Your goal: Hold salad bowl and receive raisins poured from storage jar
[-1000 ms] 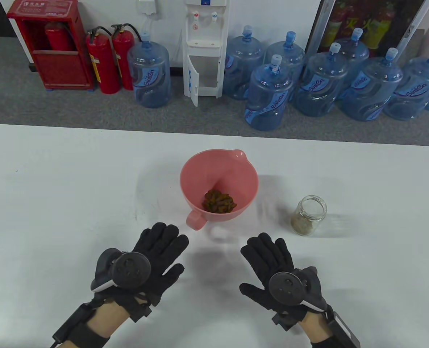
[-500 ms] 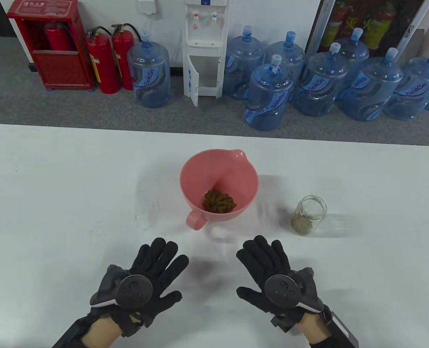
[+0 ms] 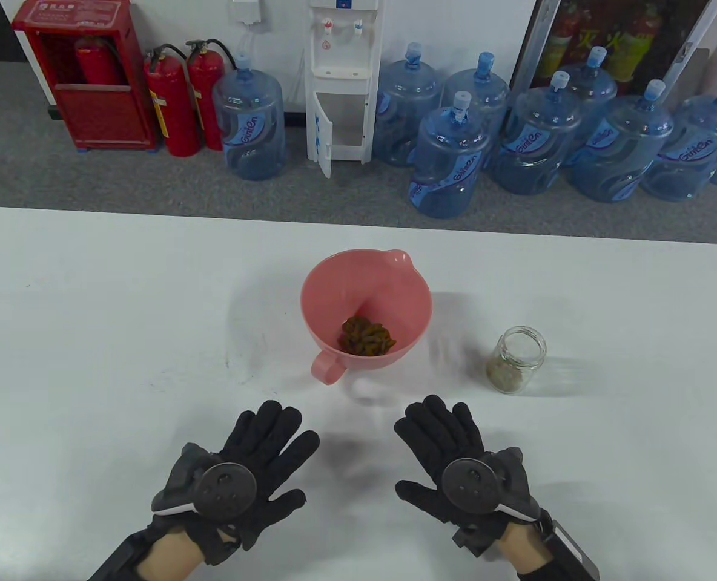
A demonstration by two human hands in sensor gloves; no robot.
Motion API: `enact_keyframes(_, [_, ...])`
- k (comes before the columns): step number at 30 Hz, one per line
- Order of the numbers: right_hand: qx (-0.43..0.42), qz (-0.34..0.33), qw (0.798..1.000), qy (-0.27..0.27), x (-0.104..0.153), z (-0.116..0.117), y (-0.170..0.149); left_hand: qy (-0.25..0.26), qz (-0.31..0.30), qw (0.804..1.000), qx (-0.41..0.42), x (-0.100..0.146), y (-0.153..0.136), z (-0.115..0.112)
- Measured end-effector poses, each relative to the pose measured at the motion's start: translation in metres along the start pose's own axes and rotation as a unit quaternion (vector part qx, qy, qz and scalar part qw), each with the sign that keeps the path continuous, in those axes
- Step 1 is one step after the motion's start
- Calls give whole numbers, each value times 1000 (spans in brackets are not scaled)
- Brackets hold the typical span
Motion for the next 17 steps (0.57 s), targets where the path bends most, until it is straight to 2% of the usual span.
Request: enact_keyframes(17, [-2, -13, 1000, 13, 0, 1, 1, -2, 10, 1000, 8, 0, -2, 0])
Point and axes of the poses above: the tracker on the back of each hand, its own y axis roughly to the thumb side, its own x axis roughly from the fingertips to the wrist, z = x × y, the point moved 1 cm from there along -x, roughly from the wrist to the fingertips, and after that the axes turned 6 degrees about x, right-handed, at the moved point
